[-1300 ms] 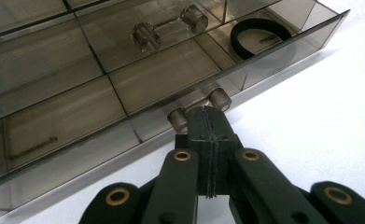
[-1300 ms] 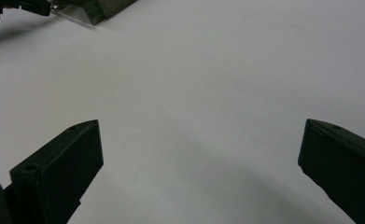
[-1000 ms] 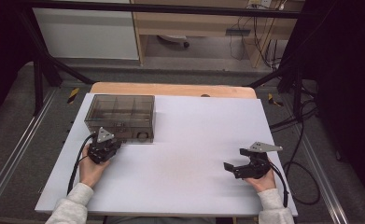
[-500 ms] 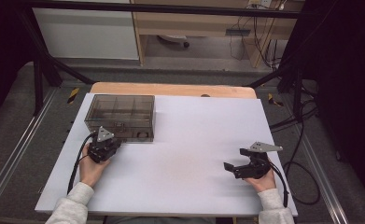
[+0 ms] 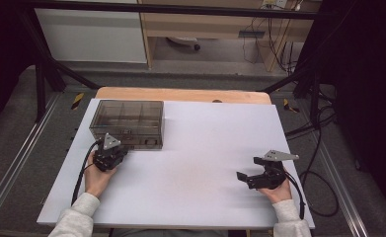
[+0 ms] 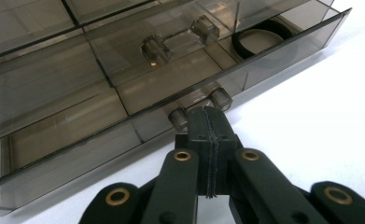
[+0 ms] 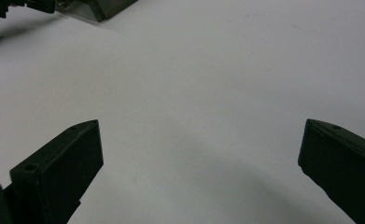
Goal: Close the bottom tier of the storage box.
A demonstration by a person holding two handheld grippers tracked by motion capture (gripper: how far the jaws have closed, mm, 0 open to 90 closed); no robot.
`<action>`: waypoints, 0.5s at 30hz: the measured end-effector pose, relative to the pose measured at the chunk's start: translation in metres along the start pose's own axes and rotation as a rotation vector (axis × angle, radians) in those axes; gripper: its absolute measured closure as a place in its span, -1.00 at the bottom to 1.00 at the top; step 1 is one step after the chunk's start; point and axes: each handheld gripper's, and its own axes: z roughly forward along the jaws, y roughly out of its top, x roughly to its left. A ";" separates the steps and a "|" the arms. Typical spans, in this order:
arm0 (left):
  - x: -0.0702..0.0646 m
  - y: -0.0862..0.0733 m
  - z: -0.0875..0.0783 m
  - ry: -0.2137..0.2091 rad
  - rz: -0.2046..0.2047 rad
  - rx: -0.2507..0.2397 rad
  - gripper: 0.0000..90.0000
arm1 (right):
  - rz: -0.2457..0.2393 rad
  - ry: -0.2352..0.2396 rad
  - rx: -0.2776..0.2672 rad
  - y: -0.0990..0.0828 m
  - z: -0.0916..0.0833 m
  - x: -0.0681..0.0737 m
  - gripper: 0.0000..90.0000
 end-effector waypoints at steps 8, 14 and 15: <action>0.000 0.000 0.001 0.010 0.007 0.005 1.00 | 0.000 -0.002 -0.001 0.000 0.000 0.000 -0.99; 0.001 0.000 0.003 0.017 0.007 0.001 1.00 | -0.001 0.000 0.000 0.000 0.000 0.000 -0.99; 0.001 0.000 0.003 0.018 0.003 -0.001 1.00 | -0.002 -0.001 -0.001 0.000 0.000 0.000 -0.99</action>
